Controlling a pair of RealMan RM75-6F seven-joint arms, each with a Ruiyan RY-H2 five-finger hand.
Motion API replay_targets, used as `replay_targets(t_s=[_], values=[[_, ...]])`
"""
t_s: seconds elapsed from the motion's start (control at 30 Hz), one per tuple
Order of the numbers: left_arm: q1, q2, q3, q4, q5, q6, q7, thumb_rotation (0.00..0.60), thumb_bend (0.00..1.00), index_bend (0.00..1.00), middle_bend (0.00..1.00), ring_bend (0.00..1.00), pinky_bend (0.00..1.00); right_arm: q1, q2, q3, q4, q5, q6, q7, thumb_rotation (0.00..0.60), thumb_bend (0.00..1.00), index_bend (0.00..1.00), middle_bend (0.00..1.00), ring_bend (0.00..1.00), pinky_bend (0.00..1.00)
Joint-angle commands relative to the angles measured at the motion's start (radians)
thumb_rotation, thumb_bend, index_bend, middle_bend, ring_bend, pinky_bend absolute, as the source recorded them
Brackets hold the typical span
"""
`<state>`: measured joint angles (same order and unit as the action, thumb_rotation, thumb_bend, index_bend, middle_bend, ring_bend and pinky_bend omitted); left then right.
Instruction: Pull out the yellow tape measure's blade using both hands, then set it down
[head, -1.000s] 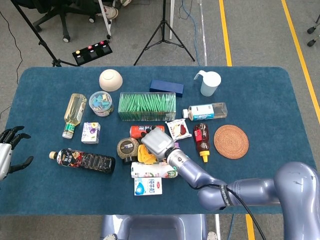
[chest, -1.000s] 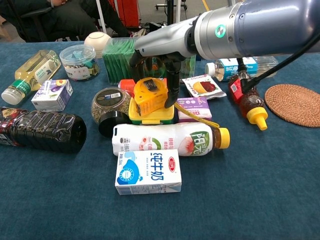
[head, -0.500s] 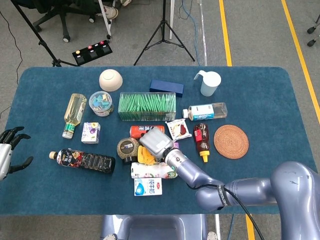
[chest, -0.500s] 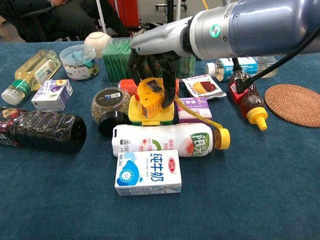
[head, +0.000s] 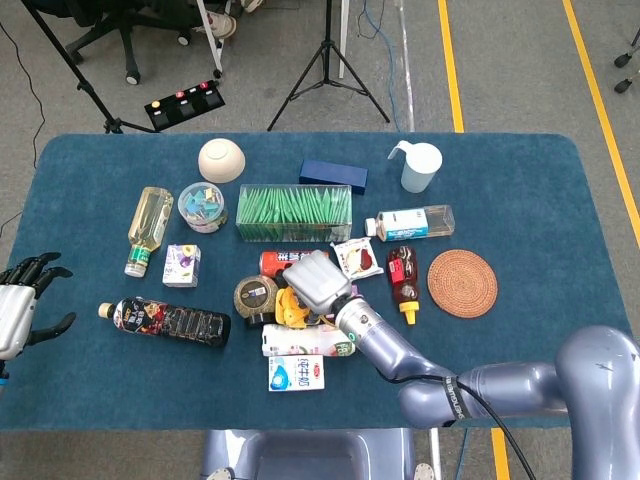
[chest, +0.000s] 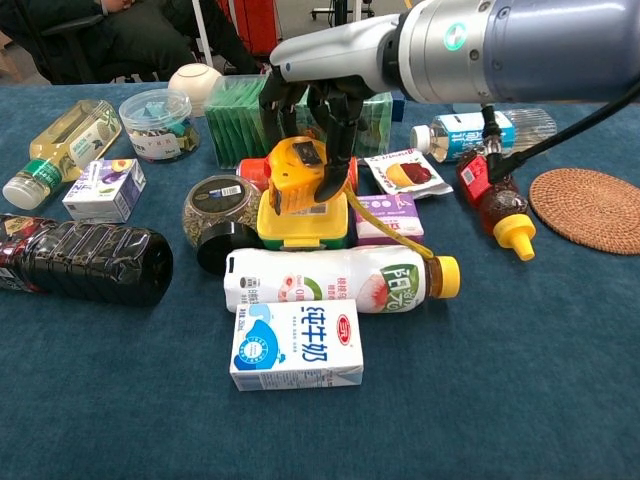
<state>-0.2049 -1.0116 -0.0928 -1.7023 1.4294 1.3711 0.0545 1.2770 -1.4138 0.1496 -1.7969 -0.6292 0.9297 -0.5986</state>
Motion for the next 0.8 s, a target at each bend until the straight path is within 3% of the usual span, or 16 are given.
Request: replay_targets(t_s=[0.03, 0.5, 0.8], values=[[-0.009, -0.003, -0.002, -0.007, 0.007, -0.006, 0.013, 0.600, 0.21, 0.30, 0.18, 0.17, 0.26, -0.020, 0.026, -0.001, -0.037, 0.004, 0.018, 0.011, 0.600, 0.11, 0.65, 0.57, 0.64, 0.67], [-0.114, -0.013, -0.031, -0.136, 0.043, -0.091, 0.120, 0.600, 0.21, 0.30, 0.18, 0.17, 0.29, -0.097, 0.083, 0.024, -0.154, 0.099, 0.184, 0.022, 0.600, 0.13, 0.65, 0.58, 0.66, 0.67], [-0.188, -0.056, -0.070, -0.233, -0.006, -0.149, 0.216, 0.600, 0.21, 0.30, 0.18, 0.18, 0.29, -0.150, 0.089, 0.039, -0.180, 0.119, 0.264, 0.029, 0.600, 0.20, 0.66, 0.60, 0.71, 0.70]])
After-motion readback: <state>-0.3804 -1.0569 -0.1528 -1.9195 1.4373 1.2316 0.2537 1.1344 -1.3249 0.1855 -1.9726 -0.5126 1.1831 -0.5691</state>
